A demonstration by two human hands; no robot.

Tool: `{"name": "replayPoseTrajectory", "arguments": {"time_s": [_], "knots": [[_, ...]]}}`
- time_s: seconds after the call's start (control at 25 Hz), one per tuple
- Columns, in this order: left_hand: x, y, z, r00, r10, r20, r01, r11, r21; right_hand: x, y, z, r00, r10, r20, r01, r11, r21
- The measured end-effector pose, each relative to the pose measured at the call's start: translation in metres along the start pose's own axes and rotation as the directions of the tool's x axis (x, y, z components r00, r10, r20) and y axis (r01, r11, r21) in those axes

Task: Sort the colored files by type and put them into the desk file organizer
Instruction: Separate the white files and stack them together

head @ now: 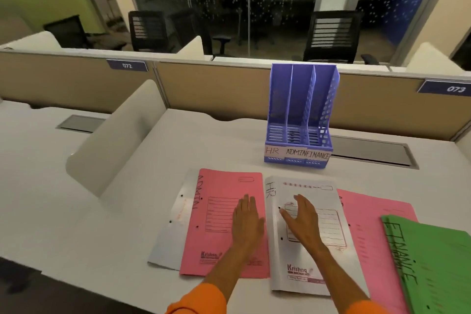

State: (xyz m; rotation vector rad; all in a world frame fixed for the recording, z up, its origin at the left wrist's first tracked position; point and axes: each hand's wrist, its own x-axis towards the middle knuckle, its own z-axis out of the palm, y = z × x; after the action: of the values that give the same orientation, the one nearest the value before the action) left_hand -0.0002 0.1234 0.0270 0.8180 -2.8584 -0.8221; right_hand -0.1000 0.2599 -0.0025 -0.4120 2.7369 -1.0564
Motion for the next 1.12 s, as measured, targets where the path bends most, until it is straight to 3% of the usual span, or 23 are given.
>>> {"name": "replayPoseTrajectory", "arguments": {"time_s": [0.32,0.64,0.84,1.12], "knots": [[0.008,-0.084,-0.037,0.994,-0.103,-0.020,0.103,0.995,-0.019,-0.007,-0.061,0.058,0.986,-0.135,0.101,0.139,0.990,-0.034],[0.016,-0.164,-0.066,0.978,-0.167,-0.123,0.178,0.981,0.080,-0.012,-0.088,0.097,0.978,-0.134,0.160,0.147,0.986,-0.074],[0.017,-0.192,-0.071,0.999,-0.033,-0.042,0.044,0.954,0.295,-0.017,-0.097,0.112,0.975,-0.140,0.175,0.158,0.983,-0.096],[0.022,-0.219,-0.063,0.994,0.096,0.052,-0.109,0.918,0.382,-0.027,-0.097,0.123,0.982,-0.116,0.146,0.136,0.982,-0.134]]}}
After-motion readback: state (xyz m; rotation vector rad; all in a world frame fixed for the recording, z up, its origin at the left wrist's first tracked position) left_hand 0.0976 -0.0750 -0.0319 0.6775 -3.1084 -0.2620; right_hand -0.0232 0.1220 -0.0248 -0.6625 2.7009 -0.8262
